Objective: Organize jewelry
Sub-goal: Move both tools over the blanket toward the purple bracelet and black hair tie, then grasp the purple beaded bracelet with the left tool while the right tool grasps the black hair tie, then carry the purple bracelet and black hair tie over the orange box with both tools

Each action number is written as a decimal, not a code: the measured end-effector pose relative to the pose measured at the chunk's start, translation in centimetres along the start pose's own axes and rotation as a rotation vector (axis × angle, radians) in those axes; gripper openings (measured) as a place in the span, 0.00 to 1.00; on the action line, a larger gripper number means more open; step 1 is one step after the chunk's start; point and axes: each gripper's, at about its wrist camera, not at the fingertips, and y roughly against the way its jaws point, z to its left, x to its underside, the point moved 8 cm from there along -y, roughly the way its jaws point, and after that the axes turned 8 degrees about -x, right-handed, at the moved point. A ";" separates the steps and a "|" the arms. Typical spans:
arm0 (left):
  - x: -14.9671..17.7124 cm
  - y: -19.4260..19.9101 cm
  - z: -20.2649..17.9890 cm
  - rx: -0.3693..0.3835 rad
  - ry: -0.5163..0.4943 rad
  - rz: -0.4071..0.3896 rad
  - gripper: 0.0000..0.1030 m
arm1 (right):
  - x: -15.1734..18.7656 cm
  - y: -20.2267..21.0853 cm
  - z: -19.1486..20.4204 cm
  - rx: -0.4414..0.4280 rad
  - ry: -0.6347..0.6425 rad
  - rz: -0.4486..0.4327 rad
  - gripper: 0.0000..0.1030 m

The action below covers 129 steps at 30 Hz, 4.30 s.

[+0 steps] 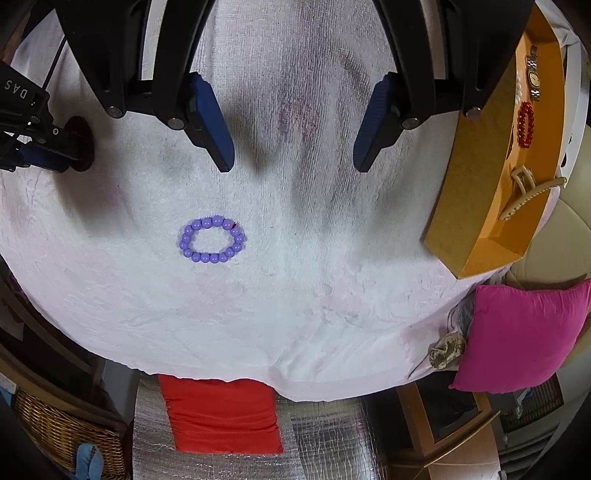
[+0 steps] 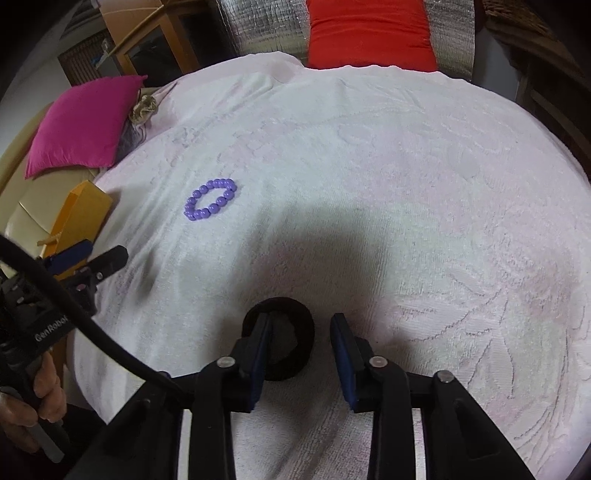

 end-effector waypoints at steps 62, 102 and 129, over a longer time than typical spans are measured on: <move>-5.1 -6.0 -6.8 0.329 0.015 0.068 0.09 | -1.9 0.9 -4.7 0.033 -0.237 -0.084 0.11; 1.3 -0.7 -8.1 0.475 -0.122 0.140 0.29 | -1.1 0.2 -3.2 0.129 -0.077 -0.041 0.24; 2.1 6.8 2.6 0.333 0.084 -0.012 0.09 | -1.7 3.7 5.0 -0.024 0.014 -0.178 0.09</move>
